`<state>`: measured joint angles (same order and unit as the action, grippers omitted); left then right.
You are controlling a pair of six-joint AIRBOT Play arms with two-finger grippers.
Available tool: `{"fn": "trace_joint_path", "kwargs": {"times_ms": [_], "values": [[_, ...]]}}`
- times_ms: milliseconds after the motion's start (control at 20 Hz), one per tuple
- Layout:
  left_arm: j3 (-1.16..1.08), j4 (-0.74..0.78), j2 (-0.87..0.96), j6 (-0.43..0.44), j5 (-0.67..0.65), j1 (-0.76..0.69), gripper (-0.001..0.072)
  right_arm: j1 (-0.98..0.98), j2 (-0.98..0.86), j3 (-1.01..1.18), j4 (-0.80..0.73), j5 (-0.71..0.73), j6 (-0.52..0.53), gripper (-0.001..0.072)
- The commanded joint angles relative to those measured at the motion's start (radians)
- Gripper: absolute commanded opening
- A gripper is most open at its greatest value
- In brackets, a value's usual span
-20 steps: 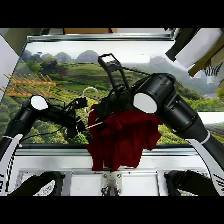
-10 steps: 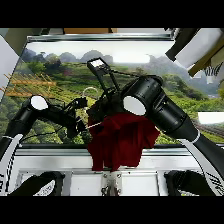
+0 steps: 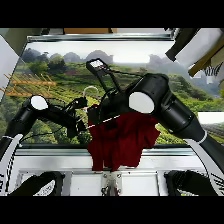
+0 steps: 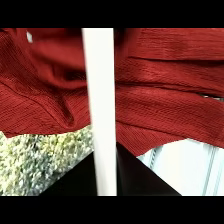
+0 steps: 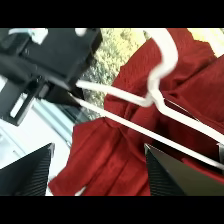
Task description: Fold the clothes and pants, and hang the long-sleeved shirts on hangers.
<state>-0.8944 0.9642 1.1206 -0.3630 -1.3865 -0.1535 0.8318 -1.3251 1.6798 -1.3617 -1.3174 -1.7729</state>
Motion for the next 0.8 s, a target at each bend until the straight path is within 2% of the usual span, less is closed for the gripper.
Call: {"fn": "trace_joint_path", "kwargs": {"times_ms": [0, 150, 250, 350, 500, 750], "values": [[-0.001, 0.002, 0.001, 0.000, 0.000, -0.001, 0.0021, -0.064, 0.025, 0.002, 0.080, -0.066, 0.061, 0.0608], [-0.001, 0.002, 0.001, 0.000, 0.000, -0.001, 0.0021, -0.117, 0.036, 0.001, -0.021, -0.158, 0.041, 0.0608], [0.000, 0.002, 0.001, 0.002, 0.000, -0.001, 0.0021, -0.140, 0.049, -0.014, -0.181, -0.222, -0.044, 0.0608], [0.005, 0.000, 0.002, 0.037, 0.001, -0.001, 0.0021, -0.143, 0.074, -0.069, -0.312, -0.213, -0.150, 0.0608], [0.033, 0.000, 0.002, 0.071, 0.022, -0.001, 0.0021, -0.143, 0.079, -0.171, -0.332, -0.156, -0.259, 0.0608], [0.043, 0.001, 0.003, 0.072, 0.038, -0.001, 0.0021, -0.143, 0.073, -0.268, -0.333, -0.040, -0.346, 0.0607]]}}
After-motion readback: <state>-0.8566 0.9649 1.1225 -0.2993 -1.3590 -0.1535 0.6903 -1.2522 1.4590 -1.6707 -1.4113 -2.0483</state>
